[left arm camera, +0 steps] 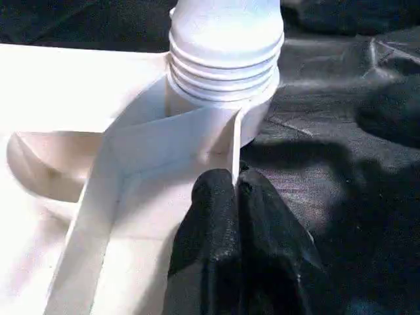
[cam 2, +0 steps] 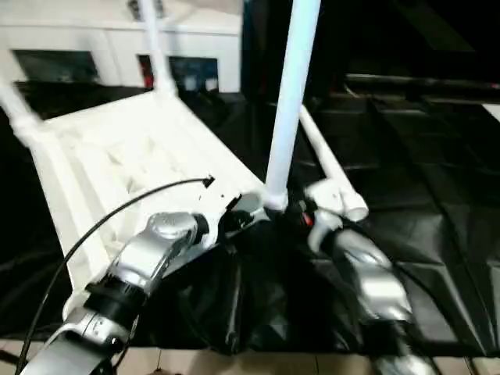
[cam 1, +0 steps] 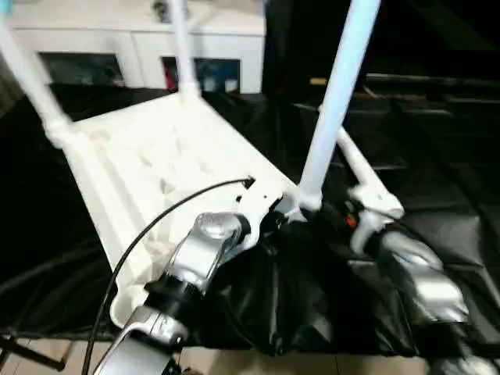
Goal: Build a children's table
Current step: Rotate leg to tighten
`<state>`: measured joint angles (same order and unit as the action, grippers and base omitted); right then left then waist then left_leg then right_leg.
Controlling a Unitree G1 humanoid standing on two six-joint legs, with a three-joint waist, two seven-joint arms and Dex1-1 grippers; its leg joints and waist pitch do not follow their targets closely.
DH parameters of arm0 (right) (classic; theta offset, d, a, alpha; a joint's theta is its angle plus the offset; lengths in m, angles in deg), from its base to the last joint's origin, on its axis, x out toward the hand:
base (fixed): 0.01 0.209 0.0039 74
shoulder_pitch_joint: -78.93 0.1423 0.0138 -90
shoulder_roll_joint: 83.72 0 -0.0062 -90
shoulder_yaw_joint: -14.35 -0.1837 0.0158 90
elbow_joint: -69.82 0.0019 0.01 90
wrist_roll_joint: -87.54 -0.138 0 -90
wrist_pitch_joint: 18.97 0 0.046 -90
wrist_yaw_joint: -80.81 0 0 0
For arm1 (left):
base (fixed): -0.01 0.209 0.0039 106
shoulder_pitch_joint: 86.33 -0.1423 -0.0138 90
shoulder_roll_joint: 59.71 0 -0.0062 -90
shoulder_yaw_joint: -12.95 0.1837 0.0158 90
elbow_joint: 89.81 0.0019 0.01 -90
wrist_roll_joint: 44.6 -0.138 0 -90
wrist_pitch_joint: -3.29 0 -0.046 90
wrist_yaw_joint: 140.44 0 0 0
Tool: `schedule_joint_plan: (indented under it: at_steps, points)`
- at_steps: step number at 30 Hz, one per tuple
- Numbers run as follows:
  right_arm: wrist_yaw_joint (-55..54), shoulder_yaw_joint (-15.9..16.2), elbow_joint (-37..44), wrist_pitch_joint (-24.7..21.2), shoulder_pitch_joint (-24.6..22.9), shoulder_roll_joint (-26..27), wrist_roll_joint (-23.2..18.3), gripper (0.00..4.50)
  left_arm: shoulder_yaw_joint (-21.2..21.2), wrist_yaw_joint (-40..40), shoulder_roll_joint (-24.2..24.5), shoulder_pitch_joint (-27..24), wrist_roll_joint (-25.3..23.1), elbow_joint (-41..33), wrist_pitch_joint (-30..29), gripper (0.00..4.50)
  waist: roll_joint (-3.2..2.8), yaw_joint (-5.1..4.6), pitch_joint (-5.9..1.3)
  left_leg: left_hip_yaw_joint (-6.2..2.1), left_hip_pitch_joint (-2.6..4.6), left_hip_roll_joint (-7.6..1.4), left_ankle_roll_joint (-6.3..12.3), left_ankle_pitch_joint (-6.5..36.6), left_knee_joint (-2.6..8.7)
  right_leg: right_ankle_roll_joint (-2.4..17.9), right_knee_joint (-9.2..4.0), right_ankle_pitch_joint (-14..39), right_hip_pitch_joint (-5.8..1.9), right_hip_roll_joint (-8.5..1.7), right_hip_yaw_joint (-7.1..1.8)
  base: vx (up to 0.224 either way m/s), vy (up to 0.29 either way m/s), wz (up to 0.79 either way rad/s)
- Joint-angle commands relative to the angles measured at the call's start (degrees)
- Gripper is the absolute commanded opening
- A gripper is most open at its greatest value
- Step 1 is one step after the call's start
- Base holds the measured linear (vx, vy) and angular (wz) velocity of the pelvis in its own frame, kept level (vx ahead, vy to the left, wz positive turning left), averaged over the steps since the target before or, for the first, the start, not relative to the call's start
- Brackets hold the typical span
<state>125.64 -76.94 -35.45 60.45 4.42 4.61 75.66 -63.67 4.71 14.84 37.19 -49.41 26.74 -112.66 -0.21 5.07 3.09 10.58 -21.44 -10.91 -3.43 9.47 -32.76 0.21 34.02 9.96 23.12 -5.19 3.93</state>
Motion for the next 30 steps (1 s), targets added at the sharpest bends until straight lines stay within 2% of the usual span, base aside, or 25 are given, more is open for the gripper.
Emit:
schedule_joint_plan:
  at_steps: [1,4,5,7,10,11,12,13,15,19,20,21,23,24,25,26,27,29,30]
  points:
    - [1.13,0.6,2.04,-1.23,-0.16,-1.09,-0.94,3.61,0.12,-0.34,-0.56,0.42,0.24,-0.53,1.01,0.0,0.66,0.3,-3.9,-0.69,0.37,-1.86,5.15,11.6,3.11,10.69,-4.55,13.38,-3.11,-2.85,-2.07,0.0,0.0,0.0]
    - [1.73,1.19,3.77,-2.86,-0.98,-2.57,-0.76,3.61,-0.05,-0.97,-0.89,0.19,1.77,-2.32,1.89,0.0,0.68,0.34,-3.97,-0.74,0.28,-1.92,5.38,10.77,3.07,11.13,-4.34,11.7,-3.14,-2.87,-2.05,0.0,0.0,0.0]
    - [0.55,1.16,3.48,-2.99,-0.76,-2.42,-0.16,3.69,-0.44,-1.49,-0.77,0.14,2.56,-3.43,1.99,0.28,0.69,0.35,-3.97,-0.69,0.32,-1.92,5.45,10.77,3.02,11.42,-4.31,11.36,-3.08,-2.89,-2.06,0.0,0.0,0.0]
    - [-0.72,1.11,2.93,-2.95,-0.4,-2.08,0.49,3.73,-0.89,-1.59,-0.56,0.12,3.1,-4.38,1.87,0.55,0.67,0.39,-4.03,-0.69,0.29,-1.9,5.31,10.16,2.99,11.78,-4.19,10.87,-3.09,-2.92,-2.06,0.0,0.0,0.0]
    - [-2.93,1.45,1.72,-3.37,0.39,-1.25,1.89,3.73,-2.63,0.28,0.52,0.24,3.28,-6.06,0.73,0.55,0.59,0.37,-4.06,-0.72,0.25,-2.04,5.17,9.84,2.94,12.71,-4.05,9.73,-3.11,-3.02,-2.0,0.0,0.0,0.0]
    - [-3.07,2.05,1.97,-3.63,0.33,-0.97,2.31,3.73,-3.7,1.11,1.86,0.18,3.0,-7.08,0.28,0.55,1.07,0.44,-4.0,-0.77,0.18,-2.03,5.15,9.99,2.99,12.6,-3.85,10.31,-3.19,-3.04,-1.94,0.0,0.0,0.0]
    - [-2.63,2.94,2.96,-5.03,0.1,-0.65,2.0,3.73,-5.86,2.33,3.96,0.1,2.95,-8.59,-0.7,0.55,0.91,0.27,-3.87,-0.74,0.11,-1.93,5.11,10.51,3.02,11.99,-4.02,11.65,-3.18,-2.98,-1.9,0.0,0.0,0.0]
    - [-2.63,2.94,2.96,-5.03,0.1,-0.65,2.0,3.73,-5.86,2.33,3.96,0.1,2.95,-8.59,-0.7,0.55,0.9,0.15,-3.82,-0.74,0.07,-1.87,5.08,10.77,3.06,11.66,-4.1,12.28,-3.21,-2.96,-1.91,0.0,0.0,0.0]
    - [-2.13,4.07,4.27,-5.79,-0.37,-0.73,1.87,3.73,-8.74,3.43,6.66,0.04,3.12,-10.32,-1.5,0.55,0.92,0.1,-3.78,-0.74,0.33,-1.84,4.47,11.56,3.09,10.44,-4.28,14.63,-2.98,-2.89,-1.94,0.0,0.0,0.0]
    - [-1.8,4.96,4.68,-5.73,-0.57,-0.78,2.06,3.73,-10.2,3.69,8.63,-0.25,3.54,-12.04,-2.65,0.55,0.58,0.21,-3.77,-0.79,0.49,-2.03,3.57,11.74,3.27,10.17,-4.17,14.12,-2.74,-2.77,-2.04,0.0,0.0,0.0]
    - [-1.33,5.89,5.16,-6.45,-0.71,-0.62,2.07,3.73,-11.75,4.08,10.81,-0.77,3.5,-14.7,-4.65,0.55,0.28,0.47,-3.93,-0.84,0.78,-2.14,3.24,11.74,3.2,10.5,-3.88,12.99,-2.61,-2.78,-2.08,0.0,0.0,0.0]
    - [-1.64,6.87,5.24,-6.95,-0.57,0.03,2.57,3.73,-12.98,4.12,13.83,-1.98,2.51,-18.18,-7.17,0.55,0.31,0.34,-3.97,-0.89,0.58,-2.24,3.27,10.98,3.24,11.24,-3.56,10.82,-2.75,-2.79,-2.11,0.0,0.0,0.0]
    - [-1.95,7.22,5.1,-7.09,-0.43,0.37,2.86,3.73,-13.37,4.14,15.04,-2.5,1.92,-19.39,-8.06,0.55,0.21,0.1,-3.89,-0.84,0.4,-2.15,3.37,10.67,3.33,11.63,-3.46,9.59,-2.69,-2.58,-2.08,0.0,0.0,0.0]
    - [-2.8,8.2,4.41,-7.24,0.02,0.98,3.89,3.73,-13.5,3.95,18.29,-3.96,0.1,-21.47,-9.27,0.55,0.19,0.1,-4.02,-0.89,0.57,-2.13,3.14,10.34,3.22,11.69,-3.37,9.26,-2.74,-2.65,-2.06,0.0,0.0,0.0]
    - [-2.8,8.2,4.41,-7.24,0.02,0.98,3.89,3.73,-13.5,3.95,18.29,-3.96,0.1,-21.47,-9.27,0.55,0.11,-0.06,-3.86,-0.84,0.38,-1.99,2.97,10.48,3.31,11.48,-3.42,9.93,-2.75,-2.57,-2.08,0.0,0.0,0.0]
    - [-4.29,8.96,3.09,-7.69,0.84,1.56,5.04,3.73,-13.59,4.14,21.74,-5.55,-2.04,-22.73,-9.96,0.55,0.29,0.01,-3.88,-0.81,0.59,-2.06,2.79,10.77,3.28,11.39,-3.51,10.39,-2.63,-2.64,-2.1,0.0,0.0,0.0]
    - [-5.04,9.24,2.61,-7.94,1.2,1.74,5.4,3.73,-13.42,4.27,23.5,-6.23,-3.13,-23.0,-10.18,0.55,0.12,-0.14,-3.76,-0.83,0.45,-1.99,2.52,11.22,3.4,11.08,-3.51,11.37,-2.63,-2.6,-2.16,0.0,0.0,0.0]
    - [-5.89,9.58,1.91,-8.7,1.86,2.16,5.62,3.73,-13.37,5.24,26.97,-7.57,-5.97,-22.7,-10.39,0.55,0.1,-0.1,-3.76,-0.88,0.66,-2.0,2.01,11.97,3.42,10.54,-3.58,12.6,-2.48,-2.57,-2.17,0.0,0.0,0.0]
    - [-5.63,10.22,1.82,-8.75,2.17,2.12,5.61,3.73,-13.73,5.86,29.27,-8.86,-6.31,-22.58,-11.72,0.55,-0.2,-0.14,-3.77,-0.93,0.85,-2.01,1.22,12.87,3.54,9.95,-3.54,13.28,-2.33,-2.5,-2.22,0.0,0.0,0.0]
